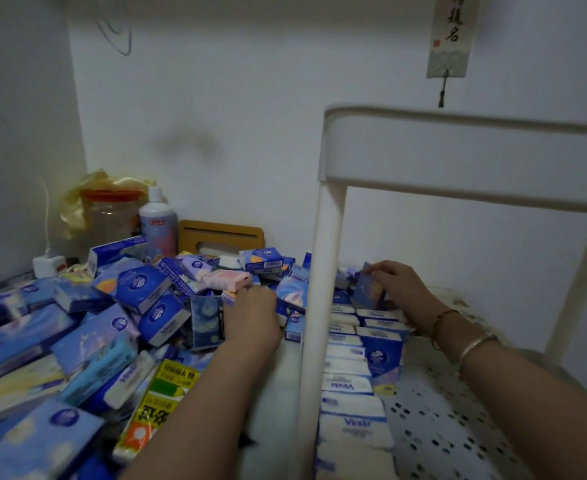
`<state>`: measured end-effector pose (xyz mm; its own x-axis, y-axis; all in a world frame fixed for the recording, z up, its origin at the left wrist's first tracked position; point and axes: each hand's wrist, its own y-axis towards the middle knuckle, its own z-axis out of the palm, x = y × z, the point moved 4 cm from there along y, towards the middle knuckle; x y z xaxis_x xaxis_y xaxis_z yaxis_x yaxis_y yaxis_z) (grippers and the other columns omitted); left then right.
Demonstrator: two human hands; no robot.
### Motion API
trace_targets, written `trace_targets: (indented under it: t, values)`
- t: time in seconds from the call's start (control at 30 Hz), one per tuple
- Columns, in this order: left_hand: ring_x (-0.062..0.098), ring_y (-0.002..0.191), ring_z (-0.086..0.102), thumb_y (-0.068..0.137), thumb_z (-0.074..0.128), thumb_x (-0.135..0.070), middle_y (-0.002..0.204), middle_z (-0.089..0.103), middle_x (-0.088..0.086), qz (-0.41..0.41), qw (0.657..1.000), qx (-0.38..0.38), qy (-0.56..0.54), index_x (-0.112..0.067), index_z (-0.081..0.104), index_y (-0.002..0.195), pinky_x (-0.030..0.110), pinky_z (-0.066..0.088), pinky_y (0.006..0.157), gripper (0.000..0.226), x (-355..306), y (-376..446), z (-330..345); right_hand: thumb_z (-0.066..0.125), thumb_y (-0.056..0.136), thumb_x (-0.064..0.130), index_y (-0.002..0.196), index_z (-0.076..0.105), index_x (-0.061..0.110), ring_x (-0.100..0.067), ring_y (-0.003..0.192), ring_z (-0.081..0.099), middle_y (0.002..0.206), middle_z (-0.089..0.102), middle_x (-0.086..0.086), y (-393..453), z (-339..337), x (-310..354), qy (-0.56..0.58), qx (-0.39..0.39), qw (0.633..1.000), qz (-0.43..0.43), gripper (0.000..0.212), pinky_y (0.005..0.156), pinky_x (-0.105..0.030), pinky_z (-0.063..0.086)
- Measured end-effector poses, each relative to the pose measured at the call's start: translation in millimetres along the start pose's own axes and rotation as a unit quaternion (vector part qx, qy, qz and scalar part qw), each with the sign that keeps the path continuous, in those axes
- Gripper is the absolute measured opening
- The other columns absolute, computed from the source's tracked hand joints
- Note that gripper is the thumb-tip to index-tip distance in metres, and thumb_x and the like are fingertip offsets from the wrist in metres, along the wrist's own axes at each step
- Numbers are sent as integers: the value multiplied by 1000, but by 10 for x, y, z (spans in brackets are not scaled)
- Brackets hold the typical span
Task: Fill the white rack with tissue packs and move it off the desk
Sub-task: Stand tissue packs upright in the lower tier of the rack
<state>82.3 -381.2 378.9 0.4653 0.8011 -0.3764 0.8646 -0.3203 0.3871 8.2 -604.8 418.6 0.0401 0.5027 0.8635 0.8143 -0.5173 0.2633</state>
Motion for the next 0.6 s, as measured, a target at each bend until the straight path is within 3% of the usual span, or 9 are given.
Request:
trace_targets:
  t: [0.1,0.17,0.23,0.3,0.4,0.5,0.53,0.6]
  values:
    - [35,100,60,92,50,-10,106,65,18,-5,996,-13,-93,-2,63,104,46,49,89,19,-48,-66,-121,43,94,5,95,64,13,-30,92,54,107,57,-16,-26,-56,135,18,-16,1000,-20,22,90,-54,49]
    - [30,105,58,91,54,-15,107,64,13,-3,996,-18,-91,-6,64,103,44,48,89,17,-90,-90,-174,44,92,2,97,64,12,-30,93,55,108,57,-17,-62,-83,241,21,-14,999,-35,23,91,-55,49]
    - [30,118,50,90,55,-15,117,61,12,-2,994,-29,-109,-8,64,108,44,43,97,21,-106,-112,-191,44,91,-1,96,64,11,-29,93,55,108,56,-15,-122,-102,342,40,-3,998,-47,24,91,-54,50]
    - [30,134,34,92,53,-17,139,46,13,-16,991,8,-134,-7,54,127,48,29,109,36,-110,-165,-164,43,91,-4,95,63,10,-24,91,54,106,54,-13,-208,-104,414,62,20,997,-52,25,89,-50,51]
    - [31,142,15,90,55,-35,149,27,7,-2,995,94,38,-20,36,138,52,25,112,54,-135,-172,-76,43,92,-3,90,63,13,-21,88,55,105,54,-11,-288,-105,436,65,37,996,-51,26,78,-41,55]
    - [34,139,24,96,46,-20,147,33,13,-19,997,57,-56,-12,38,138,54,22,112,44,-167,-163,-81,42,94,-2,92,63,13,-13,79,54,103,54,-9,-353,-116,437,65,40,996,-48,25,63,-24,54]
    - [35,136,29,98,43,-14,144,37,17,-33,996,30,-81,-8,39,138,53,23,112,41,-186,-190,-121,42,94,-2,91,63,13,-13,79,54,104,55,-9,-378,-122,438,69,44,995,-49,26,64,-24,54]
    - [33,132,36,98,45,-13,138,44,16,-35,999,13,-31,-9,45,132,47,26,111,34,-209,-208,-154,41,95,-3,91,63,13,-15,82,56,105,55,-9,-441,-132,447,79,50,994,-58,27,71,-31,55]
